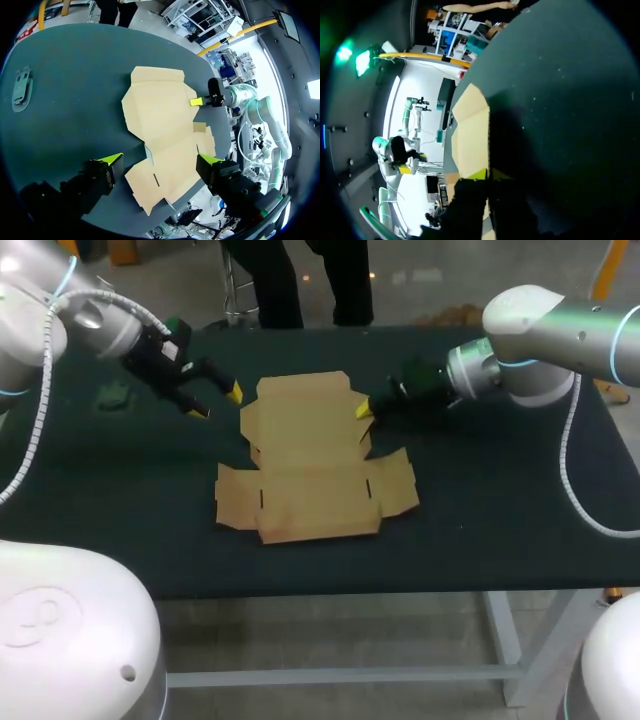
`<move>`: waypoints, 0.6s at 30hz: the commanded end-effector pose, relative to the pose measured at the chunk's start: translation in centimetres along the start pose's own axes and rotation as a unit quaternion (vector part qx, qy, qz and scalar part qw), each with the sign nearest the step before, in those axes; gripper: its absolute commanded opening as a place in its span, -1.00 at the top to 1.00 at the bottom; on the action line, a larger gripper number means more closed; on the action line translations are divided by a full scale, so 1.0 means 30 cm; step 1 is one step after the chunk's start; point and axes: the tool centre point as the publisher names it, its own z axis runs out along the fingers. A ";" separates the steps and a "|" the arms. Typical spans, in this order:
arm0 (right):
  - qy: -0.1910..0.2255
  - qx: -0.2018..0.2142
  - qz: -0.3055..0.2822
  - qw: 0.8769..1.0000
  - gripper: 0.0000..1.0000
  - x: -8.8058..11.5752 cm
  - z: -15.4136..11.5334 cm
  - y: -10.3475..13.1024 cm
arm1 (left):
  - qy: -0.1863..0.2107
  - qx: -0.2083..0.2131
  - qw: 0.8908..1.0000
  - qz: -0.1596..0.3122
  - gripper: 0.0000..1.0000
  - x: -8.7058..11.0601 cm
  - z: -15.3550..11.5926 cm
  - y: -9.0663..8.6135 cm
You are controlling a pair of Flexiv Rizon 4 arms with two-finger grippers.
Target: Assemble the packaging by folding the flat box into shape, placing the metal phone stand inside, and closing the box properly
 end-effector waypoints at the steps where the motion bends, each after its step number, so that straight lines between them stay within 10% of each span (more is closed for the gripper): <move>1: 0.004 -0.016 -0.009 1.000 1.00 0.019 -0.034 -0.031 | 0.007 0.001 1.000 0.009 -1.00 -0.005 -0.001 -0.008; 18: 0.057 -0.015 -0.040 0.997 1.00 0.053 -0.070 -0.029 | 0.008 0.016 0.999 0.036 -1.00 -0.004 0.002 -0.014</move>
